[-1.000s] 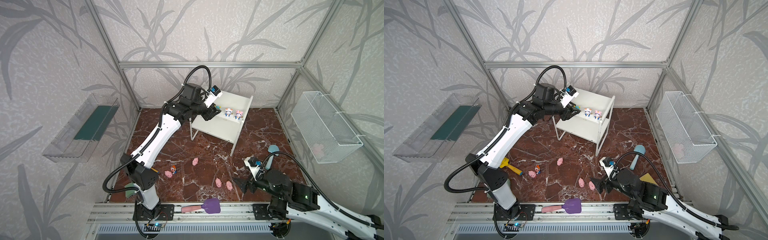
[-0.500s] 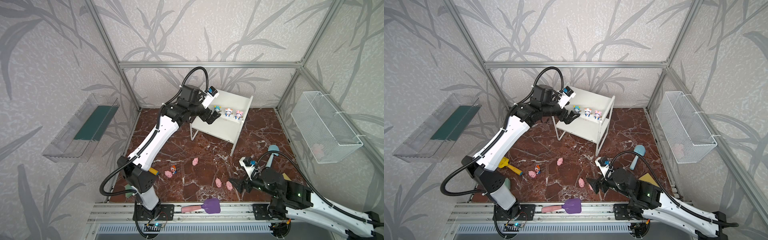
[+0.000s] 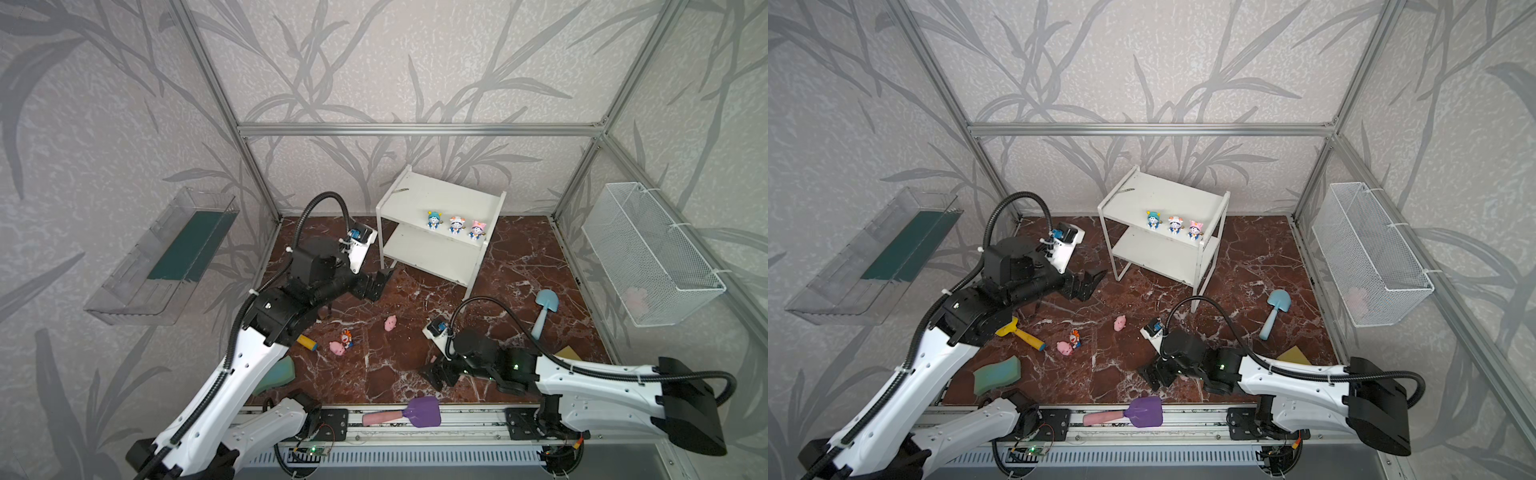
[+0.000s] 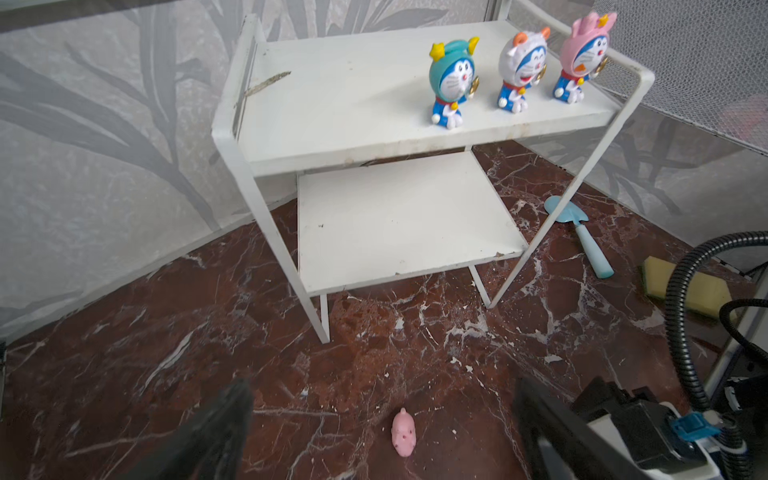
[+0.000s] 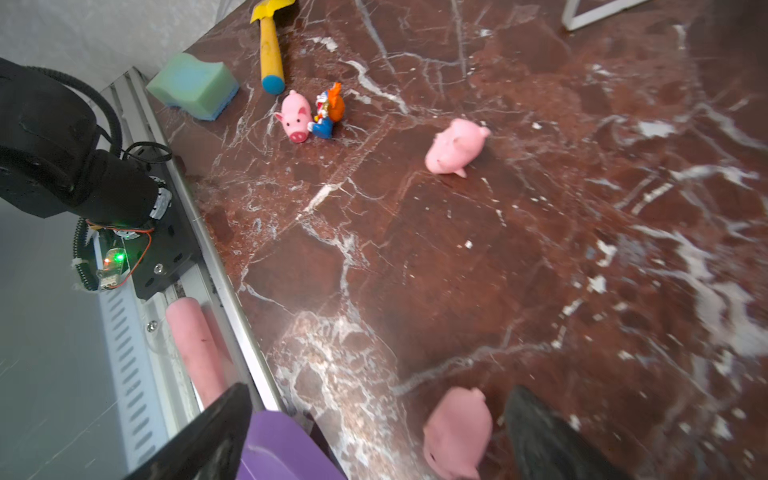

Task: Place and organize the plastic toys onto the shelf
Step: 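Withdraw the left gripper while the right gripper moves over the orange-maned Doraemon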

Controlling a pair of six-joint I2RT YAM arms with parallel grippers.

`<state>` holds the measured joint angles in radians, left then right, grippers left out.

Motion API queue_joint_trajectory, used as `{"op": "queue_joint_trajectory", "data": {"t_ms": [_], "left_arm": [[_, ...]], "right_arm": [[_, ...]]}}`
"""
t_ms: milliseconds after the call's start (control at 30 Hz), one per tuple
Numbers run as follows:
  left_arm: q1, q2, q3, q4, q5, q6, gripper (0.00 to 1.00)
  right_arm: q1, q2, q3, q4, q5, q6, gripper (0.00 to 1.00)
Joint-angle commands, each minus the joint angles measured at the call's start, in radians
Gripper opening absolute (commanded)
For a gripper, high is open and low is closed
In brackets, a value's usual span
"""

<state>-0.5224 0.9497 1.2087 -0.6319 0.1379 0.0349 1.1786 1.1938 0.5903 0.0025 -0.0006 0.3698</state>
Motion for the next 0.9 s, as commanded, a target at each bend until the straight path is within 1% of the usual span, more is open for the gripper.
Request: {"op": "queue_joint_trajectory", "data": {"t_ms": [0, 100, 233, 400, 467, 567, 633, 667, 767, 867], "left_arm": [[0.002, -0.102, -0.101, -0.084, -0.066, -0.079, 0.99], [0.001, -0.219, -0.202, -0.097, -0.106, -0.135, 0.99], [0.002, -0.352, -0.303, -0.12, -0.168, -0.181, 0.99], [0.003, -0.434, -0.348, -0.192, -0.395, -0.248, 0.99], [0.003, -0.46, -0.343, -0.201, -0.441, -0.258, 0.99], [0.003, -0.507, -0.351, -0.192, -0.479, -0.258, 0.99], [0.003, -0.508, -0.358, -0.183, -0.48, -0.256, 0.99], [0.003, -0.536, -0.36, -0.182, -0.48, -0.256, 0.99], [0.003, -0.531, -0.36, -0.184, -0.493, -0.262, 0.99], [0.003, -0.526, -0.361, -0.182, -0.493, -0.26, 0.99]], "right_arm": [[0.025, 0.145, 0.13, 0.081, -0.011, 0.048, 0.87], [0.039, 0.302, 0.257, 0.045, 0.005, 0.103, 0.76], [0.052, 0.481, 0.398, 0.053, -0.016, 0.135, 0.7], [0.052, 0.679, 0.568, 0.028, -0.047, 0.156, 0.65], [0.052, 0.742, 0.63, 0.01, -0.044, 0.167, 0.63], [0.048, 0.833, 0.725, -0.024, -0.045, 0.173, 0.62], [0.042, 0.878, 0.777, -0.052, -0.05, 0.174, 0.61], [0.039, 0.893, 0.796, -0.06, -0.047, 0.177, 0.61], [0.029, 0.931, 0.826, -0.07, -0.049, 0.172, 0.6], [0.016, 0.953, 0.838, -0.07, -0.05, 0.173, 0.56]]}}
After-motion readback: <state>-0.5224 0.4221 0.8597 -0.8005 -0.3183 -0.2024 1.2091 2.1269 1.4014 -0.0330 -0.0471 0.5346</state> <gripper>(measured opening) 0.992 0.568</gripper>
